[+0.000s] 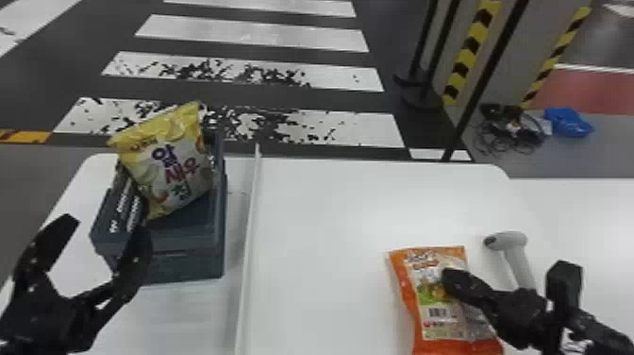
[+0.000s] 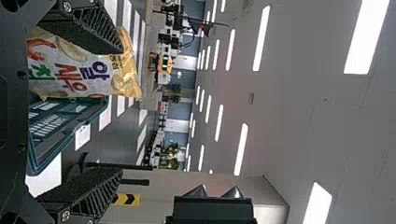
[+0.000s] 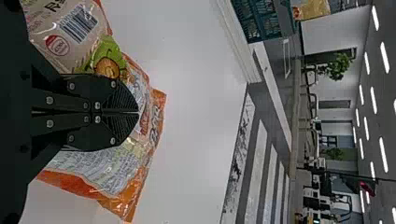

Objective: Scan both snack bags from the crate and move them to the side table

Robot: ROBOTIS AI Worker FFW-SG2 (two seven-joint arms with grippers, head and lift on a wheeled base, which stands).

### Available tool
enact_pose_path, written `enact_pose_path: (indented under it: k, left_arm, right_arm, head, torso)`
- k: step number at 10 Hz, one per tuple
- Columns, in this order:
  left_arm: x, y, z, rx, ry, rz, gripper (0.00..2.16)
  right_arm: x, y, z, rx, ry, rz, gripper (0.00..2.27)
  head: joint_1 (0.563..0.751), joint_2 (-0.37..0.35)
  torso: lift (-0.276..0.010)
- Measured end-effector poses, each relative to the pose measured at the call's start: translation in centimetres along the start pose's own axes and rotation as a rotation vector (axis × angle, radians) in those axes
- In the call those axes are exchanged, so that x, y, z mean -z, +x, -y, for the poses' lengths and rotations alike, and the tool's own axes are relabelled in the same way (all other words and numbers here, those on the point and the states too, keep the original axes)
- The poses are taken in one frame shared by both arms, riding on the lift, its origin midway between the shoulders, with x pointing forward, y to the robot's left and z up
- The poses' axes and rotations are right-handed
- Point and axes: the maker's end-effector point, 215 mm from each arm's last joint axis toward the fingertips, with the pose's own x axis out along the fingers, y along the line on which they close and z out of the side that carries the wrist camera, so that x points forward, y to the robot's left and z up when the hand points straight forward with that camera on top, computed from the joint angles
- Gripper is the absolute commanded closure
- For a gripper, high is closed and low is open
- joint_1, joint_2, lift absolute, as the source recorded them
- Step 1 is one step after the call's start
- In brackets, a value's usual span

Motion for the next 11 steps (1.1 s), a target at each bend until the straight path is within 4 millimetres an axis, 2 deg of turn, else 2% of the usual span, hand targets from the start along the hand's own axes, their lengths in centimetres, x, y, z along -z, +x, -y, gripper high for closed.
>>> enact_pose_path:
  k: [2,4,6,9,11]
  left_arm:
    - [-0.1,-0.1,0.0,-0.002,0.000,0.002,0.10]
    - [-0.2,-0.1,-0.1,-0.002,0.003,0.007,0.10]
    - [-0.5,-0.2,0.0,-0.001,0.004,0.010,0.10]
    - [-1.1,-0.5,-0.1,-0.004,0.014,0.013,0.10]
    - [-0.2,-0.9,-0.4,-0.010,0.014,-0.007,0.10]
  right_arm:
    - [-2.3,-1.0,0.1,0.017,-0.013,0.031,2.25]
    - [-4.5,-2.6,0.5,0.044,0.018,0.090,1.85]
    - [-5.9,-4.2,1.4,0.081,0.062,0.140,1.84]
    - [-5.6,-5.2,2.1,0.113,0.068,0.136,1.84]
    - [-4.7,-5.7,3.2,0.146,0.077,0.108,1.84]
  head:
    - [0.695,-0.113]
    - [0.695,-0.120]
    - [0.695,-0.140]
    - [0.695,-0.153]
    - [0.695,-0.169]
  torso:
    - [-0.099]
    - [-0.099]
    - [-0.099]
    - [-0.099]
    - [-0.099]
